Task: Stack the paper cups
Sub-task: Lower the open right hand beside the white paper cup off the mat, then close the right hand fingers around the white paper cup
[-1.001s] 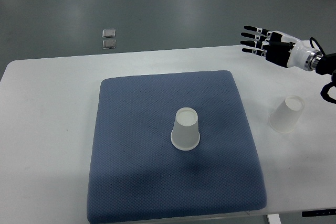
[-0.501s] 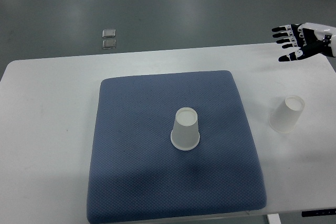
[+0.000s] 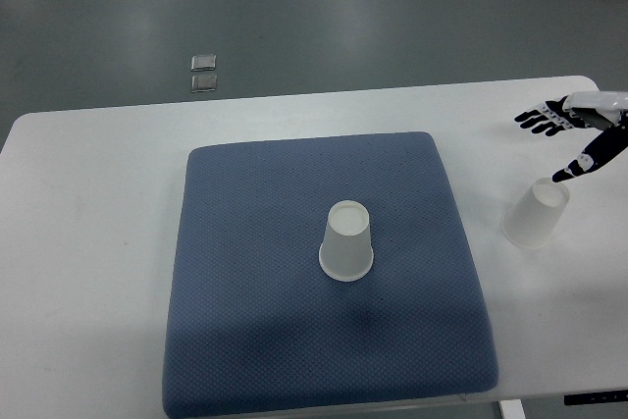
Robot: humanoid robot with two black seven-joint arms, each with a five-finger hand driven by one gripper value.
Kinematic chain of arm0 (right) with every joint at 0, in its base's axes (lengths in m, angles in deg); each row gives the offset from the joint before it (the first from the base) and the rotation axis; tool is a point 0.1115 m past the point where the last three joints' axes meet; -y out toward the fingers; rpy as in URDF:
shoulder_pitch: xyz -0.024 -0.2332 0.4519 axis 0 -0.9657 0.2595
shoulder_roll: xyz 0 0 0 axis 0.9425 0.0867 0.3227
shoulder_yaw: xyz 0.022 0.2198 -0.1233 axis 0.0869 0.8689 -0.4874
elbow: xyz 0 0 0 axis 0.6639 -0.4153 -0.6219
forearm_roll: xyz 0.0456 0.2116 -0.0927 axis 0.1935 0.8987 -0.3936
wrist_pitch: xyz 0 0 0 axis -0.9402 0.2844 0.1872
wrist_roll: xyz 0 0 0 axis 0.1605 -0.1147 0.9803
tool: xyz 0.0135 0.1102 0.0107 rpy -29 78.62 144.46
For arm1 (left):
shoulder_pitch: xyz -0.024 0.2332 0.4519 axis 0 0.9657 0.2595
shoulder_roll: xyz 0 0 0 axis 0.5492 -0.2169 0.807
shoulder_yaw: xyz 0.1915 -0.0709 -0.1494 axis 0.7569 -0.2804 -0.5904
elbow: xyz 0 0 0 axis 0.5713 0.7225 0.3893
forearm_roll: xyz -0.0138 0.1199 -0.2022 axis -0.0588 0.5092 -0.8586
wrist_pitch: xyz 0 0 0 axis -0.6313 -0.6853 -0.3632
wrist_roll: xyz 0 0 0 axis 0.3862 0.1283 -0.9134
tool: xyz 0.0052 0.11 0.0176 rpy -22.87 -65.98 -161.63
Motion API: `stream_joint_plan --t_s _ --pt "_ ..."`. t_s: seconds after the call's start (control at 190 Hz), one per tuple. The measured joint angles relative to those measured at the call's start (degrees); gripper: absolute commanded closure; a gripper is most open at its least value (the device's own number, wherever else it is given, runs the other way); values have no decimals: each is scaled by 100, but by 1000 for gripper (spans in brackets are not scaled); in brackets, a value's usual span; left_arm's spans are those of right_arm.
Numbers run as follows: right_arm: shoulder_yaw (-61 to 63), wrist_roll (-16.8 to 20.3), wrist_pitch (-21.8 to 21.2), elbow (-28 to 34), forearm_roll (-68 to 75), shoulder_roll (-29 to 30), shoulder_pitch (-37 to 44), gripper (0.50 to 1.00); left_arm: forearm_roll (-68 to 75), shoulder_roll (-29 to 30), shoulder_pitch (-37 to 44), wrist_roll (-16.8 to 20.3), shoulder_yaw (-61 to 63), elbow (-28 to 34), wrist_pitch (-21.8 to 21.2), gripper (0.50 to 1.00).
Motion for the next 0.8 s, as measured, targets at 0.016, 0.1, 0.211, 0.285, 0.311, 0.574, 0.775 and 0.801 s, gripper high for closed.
stream_joint_plan --t_s 0.016,0.1,0.211,0.285,0.311,0.574,0.775,0.801 --pt "-58 -47 38 33 -70 -20 0 579 0 0 0 0 0 0 0 500" --pt "-378 -284 371 194 -428 -123 -1 579 0 0 0 1 0 0 0 500" --pt "-675 -416 789 315 -670 -188 -5 579 0 0 0 2 0 0 0 500" --pt "-740 -427 956 328 -707 -191 -32 581 0 0 0 2 0 0 0 500" --pt "-752 -426 1005 329 -713 -190 -44 581 0 0 0 2 0 0 0 500" --pt "-1311 -374 1872 228 -787 -71 -54 585 0 0 0 4 0 0 0 500" --pt "-1454 -300 2119 64 -785 115 -59 597 0 0 0 4 0 0 0 500" --pt "-1457 -284 2144 48 -784 141 -64 597 0 0 0 4 0 0 0 500"
